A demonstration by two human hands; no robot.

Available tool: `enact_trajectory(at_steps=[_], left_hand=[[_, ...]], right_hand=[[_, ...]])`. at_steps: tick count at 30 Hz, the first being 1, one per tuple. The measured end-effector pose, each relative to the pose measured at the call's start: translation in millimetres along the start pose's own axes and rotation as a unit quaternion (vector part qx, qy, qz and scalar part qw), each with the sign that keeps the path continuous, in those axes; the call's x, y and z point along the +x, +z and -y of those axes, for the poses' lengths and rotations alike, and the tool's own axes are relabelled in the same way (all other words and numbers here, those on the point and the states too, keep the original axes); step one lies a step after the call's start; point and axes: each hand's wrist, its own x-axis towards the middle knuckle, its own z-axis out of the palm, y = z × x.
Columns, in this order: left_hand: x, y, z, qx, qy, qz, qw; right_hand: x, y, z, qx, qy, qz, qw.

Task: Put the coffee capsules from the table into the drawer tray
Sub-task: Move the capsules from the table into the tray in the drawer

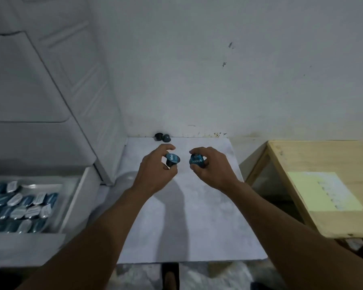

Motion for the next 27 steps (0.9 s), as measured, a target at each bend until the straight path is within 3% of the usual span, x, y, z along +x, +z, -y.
enact_trajectory(at_steps=[14,22,27], left_hand=[[-142.0,-115.7,24.5,-0.004,-0.088,-0.105,0.991],[-171.3,-215.9,84.8,0.044,-0.117,-0.13,0.984],[-170.9,-281.4,127.7,0.047,-0.115,-0.11,0.986]], right_hand=[[-73.5,49.8,127.4,0.031,-0.113,0.075,0.99],[-61.9,127.1,224.4,0.021,-0.186,0.097,0.977],[-49.8,188.1,276.4,0.018,-0.176,0.089,0.98]])
